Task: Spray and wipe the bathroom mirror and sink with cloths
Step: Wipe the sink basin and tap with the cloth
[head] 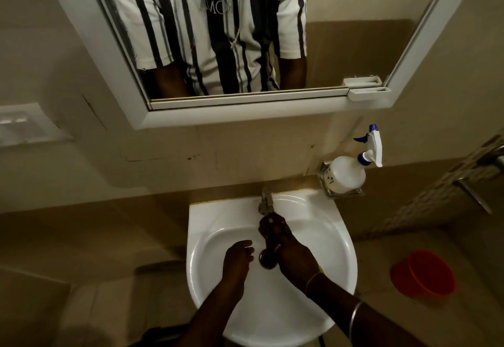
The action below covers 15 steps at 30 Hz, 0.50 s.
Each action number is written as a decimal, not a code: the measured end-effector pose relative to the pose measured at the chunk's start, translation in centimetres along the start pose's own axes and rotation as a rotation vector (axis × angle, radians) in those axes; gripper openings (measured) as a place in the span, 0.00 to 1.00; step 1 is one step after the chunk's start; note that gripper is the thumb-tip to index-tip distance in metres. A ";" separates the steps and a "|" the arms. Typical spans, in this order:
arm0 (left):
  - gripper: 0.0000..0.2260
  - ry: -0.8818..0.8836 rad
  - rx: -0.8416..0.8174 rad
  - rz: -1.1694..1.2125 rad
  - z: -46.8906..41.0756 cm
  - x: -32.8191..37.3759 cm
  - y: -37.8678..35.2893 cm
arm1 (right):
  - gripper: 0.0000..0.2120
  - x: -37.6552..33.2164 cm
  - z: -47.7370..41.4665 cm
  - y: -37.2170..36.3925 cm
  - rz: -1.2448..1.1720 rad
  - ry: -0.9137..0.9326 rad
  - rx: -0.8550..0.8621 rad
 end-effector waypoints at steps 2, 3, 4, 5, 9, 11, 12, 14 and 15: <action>0.12 -0.011 0.005 -0.026 0.2 0.0 0.2 | 0.30 0.5 1.7 -0.3 -0.017 -0.023 -0.007; 0.12 -0.014 0.006 -0.026 0.3 0.1 0.3 | 0.27 0.7 2.4 0.0 0.023 -0.056 0.032; 0.11 -0.016 0.003 -0.035 0.3 0.0 0.3 | 0.21 1.2 3.0 0.1 -0.064 -0.120 0.068; 0.11 -0.019 0.003 -0.042 0.3 -0.1 0.3 | 0.15 1.7 3.6 0.7 -0.190 -0.218 0.145; 0.12 -0.038 -0.003 -0.063 0.6 -0.2 0.4 | 0.11 4.3 3.8 1.2 -0.932 -0.534 0.478; 0.11 -0.023 -0.003 -0.041 0.5 -0.2 0.3 | 0.12 4.5 2.3 1.5 -1.093 -0.582 0.587; 0.11 -0.011 -0.003 -0.031 0.4 -0.3 0.2 | 0.12 4.0 1.1 1.5 -1.127 -0.567 0.592; 0.11 -0.011 0.001 -0.029 0.6 -0.2 0.0 | 0.14 1.6 -1.7 1.7 -1.109 -0.499 0.501; 0.11 -0.011 0.005 -0.034 0.6 0.0 -0.1 | 0.13 0.5 -3.1 1.6 -1.073 -0.485 0.428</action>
Point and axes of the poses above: each hand's wrist, its own z-axis away from the middle knuckle, its own y-axis out of the back of the hand, x = y × z, the point moved 7 cm from there along -z, towards the middle knuckle, and after that the axes turned 2 degrees about z, right-handed, at the moved point
